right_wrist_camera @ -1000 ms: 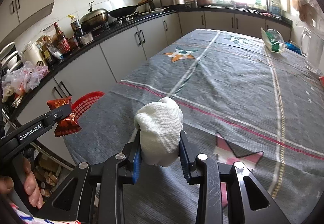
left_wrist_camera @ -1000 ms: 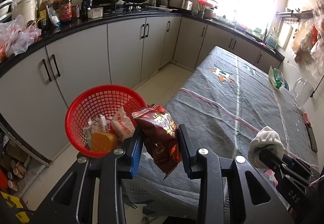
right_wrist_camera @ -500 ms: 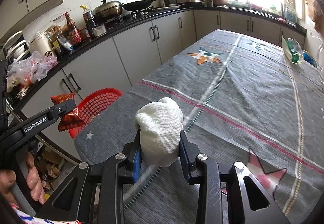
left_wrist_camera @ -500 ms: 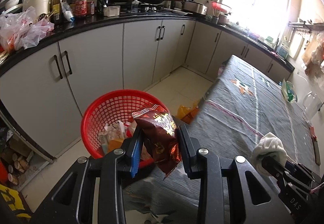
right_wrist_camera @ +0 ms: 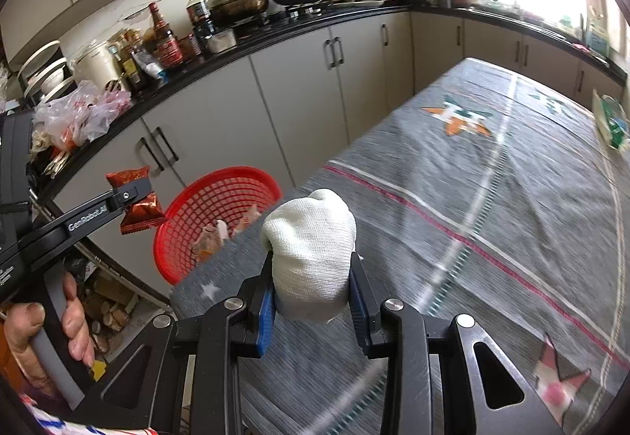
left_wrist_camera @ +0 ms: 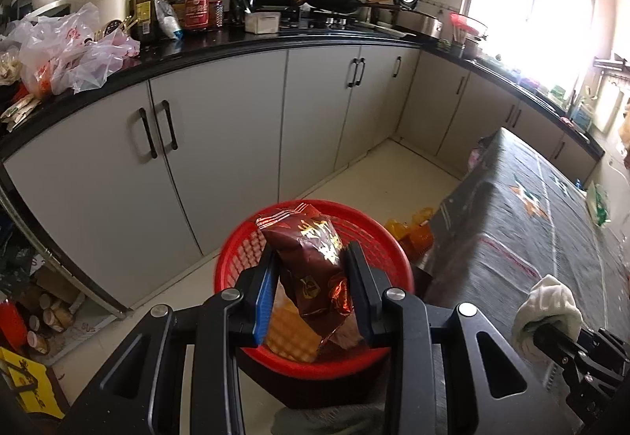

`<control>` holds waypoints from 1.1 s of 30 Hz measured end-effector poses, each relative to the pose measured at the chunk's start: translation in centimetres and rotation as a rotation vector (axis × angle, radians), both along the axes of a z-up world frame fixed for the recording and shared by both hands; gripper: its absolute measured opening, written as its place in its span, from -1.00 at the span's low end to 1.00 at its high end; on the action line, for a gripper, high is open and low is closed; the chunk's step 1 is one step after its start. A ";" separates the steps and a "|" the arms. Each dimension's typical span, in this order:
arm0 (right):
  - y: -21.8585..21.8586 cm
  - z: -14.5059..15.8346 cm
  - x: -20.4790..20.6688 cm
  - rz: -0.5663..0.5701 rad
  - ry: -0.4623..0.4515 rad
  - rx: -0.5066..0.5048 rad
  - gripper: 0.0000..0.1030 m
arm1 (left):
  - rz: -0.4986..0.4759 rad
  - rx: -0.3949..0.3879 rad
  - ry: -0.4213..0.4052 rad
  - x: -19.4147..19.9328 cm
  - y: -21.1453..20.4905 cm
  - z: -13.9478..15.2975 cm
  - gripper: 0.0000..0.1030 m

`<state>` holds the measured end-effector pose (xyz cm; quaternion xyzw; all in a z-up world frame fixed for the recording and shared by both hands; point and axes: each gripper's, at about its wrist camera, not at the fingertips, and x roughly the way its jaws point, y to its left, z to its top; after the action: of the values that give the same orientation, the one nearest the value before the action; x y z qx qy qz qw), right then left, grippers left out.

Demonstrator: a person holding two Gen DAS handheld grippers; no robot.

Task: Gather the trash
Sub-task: 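Carry the red wrapper with the left tool while the right tool carries the cloth ball to the basket, then open the left tool over the red basket while the right tool releases the cloth ball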

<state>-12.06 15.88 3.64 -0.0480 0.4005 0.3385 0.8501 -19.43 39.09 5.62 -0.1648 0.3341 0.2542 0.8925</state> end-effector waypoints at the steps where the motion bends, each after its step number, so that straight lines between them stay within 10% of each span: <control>1: 0.5 0.0 0.1 0.009 0.004 -0.001 -0.32 | 0.005 -0.005 0.001 0.2 0.8 -0.1 -0.36; 29: 15.1 -4.7 5.3 0.174 0.173 -0.053 -0.27 | 0.072 -0.048 0.071 4.0 9.1 -5.7 -0.36; 33: 15.7 -4.7 5.4 0.180 0.171 -0.047 -0.21 | 0.072 -0.055 0.057 3.7 9.2 -5.8 -0.06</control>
<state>-6.63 31.62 -1.03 -0.0749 0.4735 0.4069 0.7776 -15.69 48.31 -0.17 -0.1938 0.3601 0.2813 0.8681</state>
